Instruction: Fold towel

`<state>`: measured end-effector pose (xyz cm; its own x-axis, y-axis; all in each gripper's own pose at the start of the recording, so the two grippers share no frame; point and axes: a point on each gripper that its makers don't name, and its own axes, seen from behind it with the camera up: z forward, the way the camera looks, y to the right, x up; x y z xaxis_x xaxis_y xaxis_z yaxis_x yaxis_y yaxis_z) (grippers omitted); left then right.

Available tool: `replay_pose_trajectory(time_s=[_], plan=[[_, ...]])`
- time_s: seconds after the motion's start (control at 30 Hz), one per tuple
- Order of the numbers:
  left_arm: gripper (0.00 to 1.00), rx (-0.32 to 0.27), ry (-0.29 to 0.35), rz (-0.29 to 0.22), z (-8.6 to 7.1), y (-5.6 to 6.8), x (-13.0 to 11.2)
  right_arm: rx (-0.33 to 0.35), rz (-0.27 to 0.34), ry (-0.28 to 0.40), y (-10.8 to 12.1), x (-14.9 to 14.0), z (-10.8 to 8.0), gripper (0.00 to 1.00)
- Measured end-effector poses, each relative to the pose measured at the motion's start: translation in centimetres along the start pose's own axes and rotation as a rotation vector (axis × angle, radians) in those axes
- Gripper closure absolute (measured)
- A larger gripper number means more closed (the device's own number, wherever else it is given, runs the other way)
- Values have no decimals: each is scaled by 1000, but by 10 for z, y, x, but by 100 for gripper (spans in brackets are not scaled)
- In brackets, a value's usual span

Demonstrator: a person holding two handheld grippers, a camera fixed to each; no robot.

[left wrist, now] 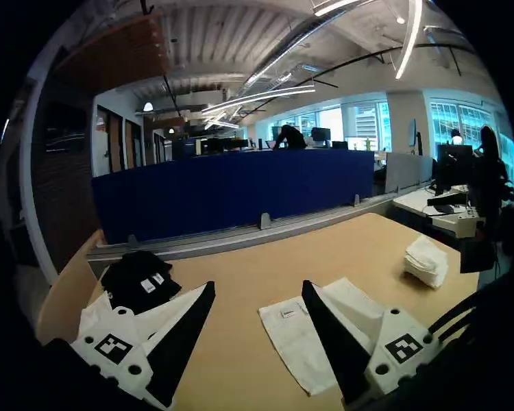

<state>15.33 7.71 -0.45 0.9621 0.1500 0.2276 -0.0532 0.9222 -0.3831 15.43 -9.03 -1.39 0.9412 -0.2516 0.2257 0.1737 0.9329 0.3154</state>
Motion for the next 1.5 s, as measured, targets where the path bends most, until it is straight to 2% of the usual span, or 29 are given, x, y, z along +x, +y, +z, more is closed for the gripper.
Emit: replay_pose_trajectory(time_s=[0.17, 0.57, 0.9, 1.27, 1.5], plan=[[6, -44, -22, 20, 4, 13, -7, 31, 5, -30, -7, -8, 2, 4], [6, -83, -87, 21, 13, 33, -48, 97, -7, -105, -30, -46, 10, 4], [6, -119, -168, 23, 17, 51, -97, 142, 5, -172, -47, -92, 16, 4], [6, -160, -256, 54, 20, 72, -149, 179, -9, -244, -62, -139, 17, 4], [6, -182, -322, 53, 20, 82, -182, 198, -12, -296, -70, -171, 17, 4]])
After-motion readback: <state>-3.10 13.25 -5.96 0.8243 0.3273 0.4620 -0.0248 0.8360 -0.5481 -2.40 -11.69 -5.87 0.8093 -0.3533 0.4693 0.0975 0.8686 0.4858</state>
